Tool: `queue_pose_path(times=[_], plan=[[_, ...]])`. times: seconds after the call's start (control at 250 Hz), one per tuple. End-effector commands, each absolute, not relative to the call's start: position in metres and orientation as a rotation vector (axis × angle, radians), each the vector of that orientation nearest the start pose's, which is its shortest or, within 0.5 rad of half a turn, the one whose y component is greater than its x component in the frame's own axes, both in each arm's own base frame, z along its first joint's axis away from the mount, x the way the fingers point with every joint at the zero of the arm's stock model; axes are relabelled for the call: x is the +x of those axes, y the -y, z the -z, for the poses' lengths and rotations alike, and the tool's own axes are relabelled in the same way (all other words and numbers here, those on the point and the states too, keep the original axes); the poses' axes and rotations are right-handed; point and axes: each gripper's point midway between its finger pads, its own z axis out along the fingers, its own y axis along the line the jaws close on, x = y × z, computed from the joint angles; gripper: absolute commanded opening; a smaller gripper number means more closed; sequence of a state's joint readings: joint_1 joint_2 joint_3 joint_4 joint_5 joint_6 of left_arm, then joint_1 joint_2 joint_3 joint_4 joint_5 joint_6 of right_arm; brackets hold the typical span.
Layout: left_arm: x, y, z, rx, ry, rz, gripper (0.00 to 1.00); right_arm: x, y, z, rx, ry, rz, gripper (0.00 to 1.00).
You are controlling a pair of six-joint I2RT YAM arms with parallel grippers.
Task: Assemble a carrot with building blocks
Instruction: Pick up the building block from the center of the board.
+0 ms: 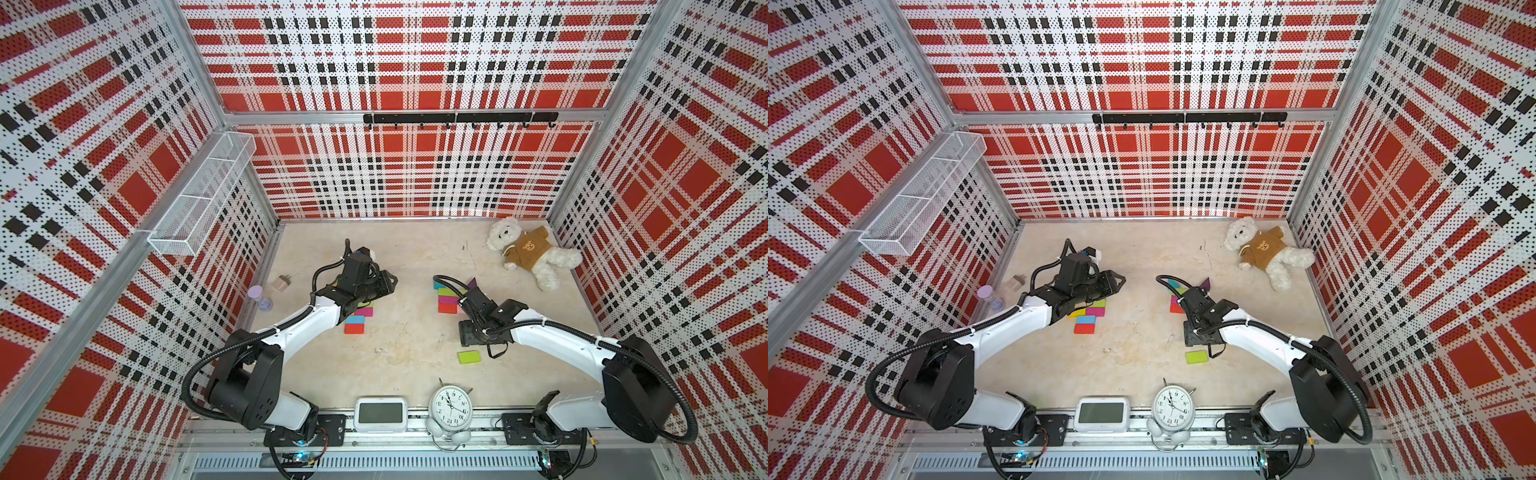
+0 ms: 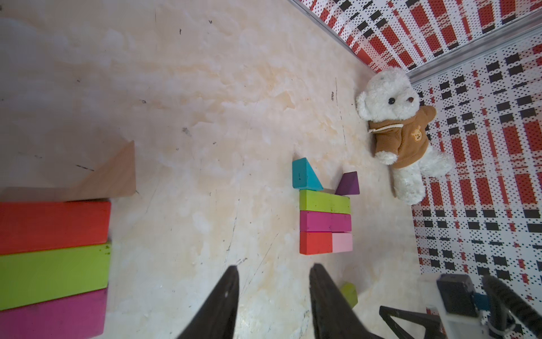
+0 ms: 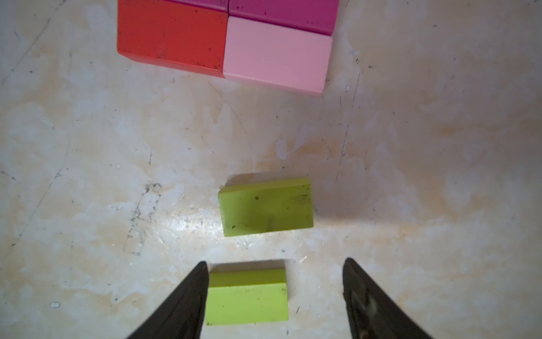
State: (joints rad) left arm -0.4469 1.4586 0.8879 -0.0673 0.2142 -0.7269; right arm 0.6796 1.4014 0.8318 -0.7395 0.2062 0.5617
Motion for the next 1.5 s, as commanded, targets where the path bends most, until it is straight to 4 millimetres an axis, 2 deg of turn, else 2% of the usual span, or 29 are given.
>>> queue_pose_path(times=[0.0,0.42,0.696,0.748,1.036,1.329,1.497], plan=[[0.364,0.213,-0.159,-0.186,-2.298,0.877,0.44,0.245,-0.154,-0.055,-0.209,-2.778,0.013,0.76],[0.363,0.215,-0.149,-0.203,-2.321,0.876,0.45,0.255,-0.165,-0.03,-0.35,-2.804,0.042,0.76],[0.365,0.219,-0.147,-0.199,-2.329,0.875,0.45,0.262,-0.155,-0.023,-0.296,-2.82,0.058,0.65],[0.366,0.22,-0.147,-0.199,-2.331,0.876,0.45,0.261,-0.158,-0.022,-0.294,-2.832,0.017,0.64],[0.366,0.226,-0.144,-0.181,-2.345,0.883,0.45,0.261,-0.157,-0.018,-0.24,-2.856,0.014,0.6],[0.373,0.23,-0.14,-0.165,-2.359,0.895,0.45,0.261,-0.155,-0.02,0.131,-2.878,-0.007,0.59],[0.377,0.231,-0.136,-0.161,-2.36,0.919,0.45,0.266,-0.155,-0.024,0.207,-2.848,0.029,0.59]])
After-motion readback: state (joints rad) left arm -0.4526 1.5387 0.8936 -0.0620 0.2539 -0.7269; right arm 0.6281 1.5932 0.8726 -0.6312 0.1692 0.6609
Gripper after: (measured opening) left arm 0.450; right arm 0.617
